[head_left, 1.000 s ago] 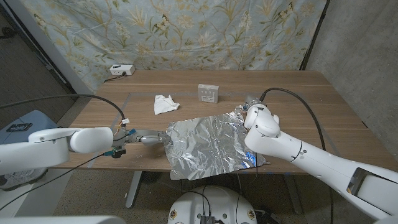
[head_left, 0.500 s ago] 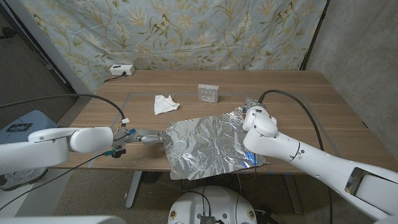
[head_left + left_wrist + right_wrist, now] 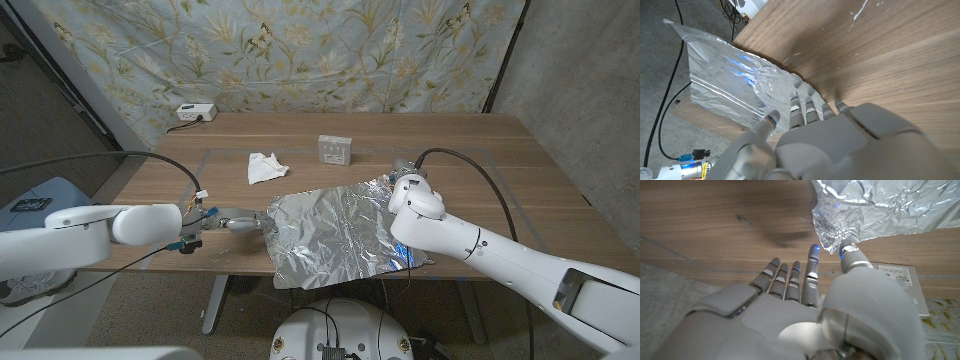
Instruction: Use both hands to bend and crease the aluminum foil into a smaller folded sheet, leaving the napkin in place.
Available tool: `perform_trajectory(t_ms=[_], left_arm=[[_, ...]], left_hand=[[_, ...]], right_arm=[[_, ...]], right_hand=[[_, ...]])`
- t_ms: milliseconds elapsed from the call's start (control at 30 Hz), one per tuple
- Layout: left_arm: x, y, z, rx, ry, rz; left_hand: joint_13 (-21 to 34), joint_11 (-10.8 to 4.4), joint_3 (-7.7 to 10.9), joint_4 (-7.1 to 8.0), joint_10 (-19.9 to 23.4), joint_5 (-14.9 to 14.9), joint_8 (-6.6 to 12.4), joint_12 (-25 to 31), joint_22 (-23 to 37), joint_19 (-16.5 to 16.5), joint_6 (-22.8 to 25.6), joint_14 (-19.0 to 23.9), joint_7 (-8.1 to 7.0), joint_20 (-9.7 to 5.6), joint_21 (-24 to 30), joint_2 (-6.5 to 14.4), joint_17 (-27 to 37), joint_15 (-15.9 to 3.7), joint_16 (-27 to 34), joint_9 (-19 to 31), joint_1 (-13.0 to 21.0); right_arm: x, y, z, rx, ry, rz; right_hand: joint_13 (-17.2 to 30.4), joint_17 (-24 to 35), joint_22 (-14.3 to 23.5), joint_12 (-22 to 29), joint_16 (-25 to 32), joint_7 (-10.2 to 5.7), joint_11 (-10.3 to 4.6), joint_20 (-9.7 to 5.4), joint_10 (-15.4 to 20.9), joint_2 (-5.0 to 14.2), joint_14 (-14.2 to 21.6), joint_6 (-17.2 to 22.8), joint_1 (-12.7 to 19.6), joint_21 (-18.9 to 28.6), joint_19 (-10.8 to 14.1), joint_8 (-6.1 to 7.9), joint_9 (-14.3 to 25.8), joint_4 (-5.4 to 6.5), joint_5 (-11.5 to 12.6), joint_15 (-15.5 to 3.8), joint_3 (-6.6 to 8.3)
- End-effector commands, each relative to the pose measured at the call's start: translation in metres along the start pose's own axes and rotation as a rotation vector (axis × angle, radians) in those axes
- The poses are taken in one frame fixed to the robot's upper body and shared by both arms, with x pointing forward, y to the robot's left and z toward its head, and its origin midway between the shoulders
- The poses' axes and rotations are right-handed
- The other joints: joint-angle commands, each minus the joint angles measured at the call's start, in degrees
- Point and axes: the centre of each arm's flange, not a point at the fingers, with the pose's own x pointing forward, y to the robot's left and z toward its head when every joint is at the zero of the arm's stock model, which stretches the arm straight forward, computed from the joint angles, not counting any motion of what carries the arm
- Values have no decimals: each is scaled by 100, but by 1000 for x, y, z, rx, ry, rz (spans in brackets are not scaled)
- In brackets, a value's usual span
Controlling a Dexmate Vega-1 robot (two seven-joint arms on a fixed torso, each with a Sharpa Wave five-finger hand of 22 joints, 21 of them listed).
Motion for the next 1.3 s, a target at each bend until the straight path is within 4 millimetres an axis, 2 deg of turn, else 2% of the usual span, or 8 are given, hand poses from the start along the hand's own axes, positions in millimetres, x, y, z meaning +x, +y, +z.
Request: perform_trajectory(t_ms=[33, 600, 967, 1233, 1267, 1300], left_arm=[[0, -1, 1, -3, 2, -1], [1, -1, 0, -9, 2, -5], [1, -2, -1, -12, -2, -10], [1, -2, 0, -10, -3, -11], [1, -2, 0, -11, 0, -11], [1, -2, 0, -13, -4, -13]], left_hand=[[31, 0, 32, -15, -3, -36, 3, -8, 10, -668, 39, -20, 15, -51, 27, -28, 1, -36, -29, 32, -21], [31, 1, 45, -31, -5, -44, -2, -12, 8, -658, 38, -19, -5, -49, 34, -37, -10, -40, -34, 32, -7], [31, 0, 53, -52, -11, -50, -9, -16, 6, -655, 26, -17, -13, -56, 36, -47, -20, -42, -39, 32, 7], [31, 3, 57, -62, -18, -54, -11, -19, 5, -653, 22, -14, -19, -53, 37, -51, -25, -44, -42, 32, 17], [31, 4, 58, -63, -19, -54, -11, -20, 5, -653, 22, -12, -18, -52, 38, -51, -25, -42, -42, 32, 18], [31, 2, 58, -64, -23, -55, -11, -21, 5, -651, 22, -15, -16, -52, 39, -52, -26, -44, -43, 32, 19]], right_arm=[[3, 6, 0, 2, 0, -13], [11, 9, 4, -9, 1, -49], [15, 12, 2, -15, -6, -76], [15, 16, -3, -11, 1, -95], [15, 16, -4, -7, 3, -97], [14, 16, -4, -6, 4, -100]], right_hand=[[13, 8, 19, 19, 51, -22, -14, 5, 106, -21, 118, 135, 107, 34, 97, 72, 31, 4, 43, -21, -13], [10, 7, 22, 51, 82, -174, -152, -81, 476, -54, 426, 674, 304, 57, 369, 209, 49, 25, 61, -160, -69], [9, 9, 23, 69, 117, -299, -259, -147, 752, -51, 681, 997, 434, 68, 571, 270, 44, 38, 59, -301, -112], [9, 11, 24, 68, 137, -330, -305, -190, 954, -58, 877, 1302, 528, 71, 732, 330, 35, 46, 55, -392, -162], [9, 12, 24, 66, 135, -340, -359, -195, 978, -57, 892, 1319, 543, 64, 734, 328, 34, 47, 55, -409, -168], [9, 12, 24, 68, 133, -348, -327, -193, 1000, -57, 901, 1340, 550, 65, 749, 331, 34, 48, 55, -408, -173]])
